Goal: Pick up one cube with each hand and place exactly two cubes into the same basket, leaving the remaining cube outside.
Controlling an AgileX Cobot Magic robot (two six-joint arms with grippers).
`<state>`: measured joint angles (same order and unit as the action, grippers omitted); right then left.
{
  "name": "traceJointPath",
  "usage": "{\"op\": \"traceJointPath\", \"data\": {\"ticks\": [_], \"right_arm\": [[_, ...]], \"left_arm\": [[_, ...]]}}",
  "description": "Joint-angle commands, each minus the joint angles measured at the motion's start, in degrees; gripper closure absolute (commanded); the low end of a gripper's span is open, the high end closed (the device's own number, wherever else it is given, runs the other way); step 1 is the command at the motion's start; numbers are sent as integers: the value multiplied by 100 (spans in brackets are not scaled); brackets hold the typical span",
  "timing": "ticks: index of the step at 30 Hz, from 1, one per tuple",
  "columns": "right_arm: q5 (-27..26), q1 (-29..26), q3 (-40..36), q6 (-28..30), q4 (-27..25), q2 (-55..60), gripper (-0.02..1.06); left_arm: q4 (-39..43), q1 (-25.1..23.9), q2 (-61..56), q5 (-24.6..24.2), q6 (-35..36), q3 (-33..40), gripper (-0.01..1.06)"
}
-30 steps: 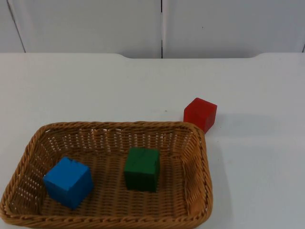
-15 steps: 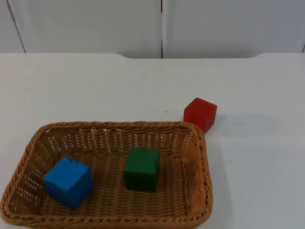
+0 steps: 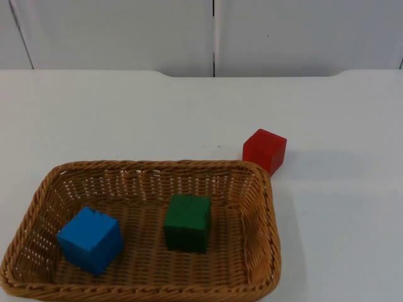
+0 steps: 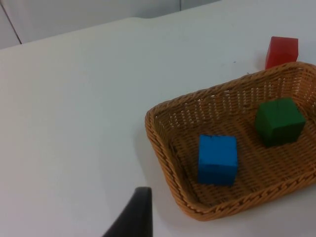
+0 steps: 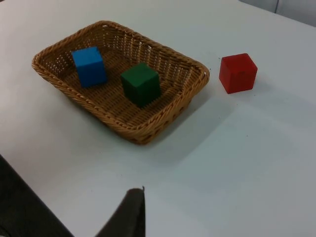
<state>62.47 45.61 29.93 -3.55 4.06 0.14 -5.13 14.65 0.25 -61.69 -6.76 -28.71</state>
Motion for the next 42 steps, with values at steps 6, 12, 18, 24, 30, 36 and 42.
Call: {"op": "traceJointPath", "data": {"ticks": [6, 12, 18, 24, 30, 36, 42], "right_arm": [[-72, 35, -36, 35, -21, -14, -1], [-72, 35, -36, 35, -21, -14, -1], [-72, 35, -36, 35, -21, -14, -1], [-72, 24, -36, 35, -21, -14, -1], [-72, -3, -36, 35, -21, -14, -1], [-72, -404, -36, 35, -21, -14, -1], [-72, -976, -36, 35, -21, -14, -1]], "left_arm": [[3, 17, -25, 3, 1, 18, 0], [3, 17, -25, 3, 1, 18, 0], [3, 17, -25, 3, 1, 18, 0], [19, -5, -25, 3, 1, 18, 0], [19, -5, -25, 3, 1, 18, 0], [19, -5, -25, 3, 1, 18, 0], [19, -5, -25, 3, 1, 18, 0]]}}
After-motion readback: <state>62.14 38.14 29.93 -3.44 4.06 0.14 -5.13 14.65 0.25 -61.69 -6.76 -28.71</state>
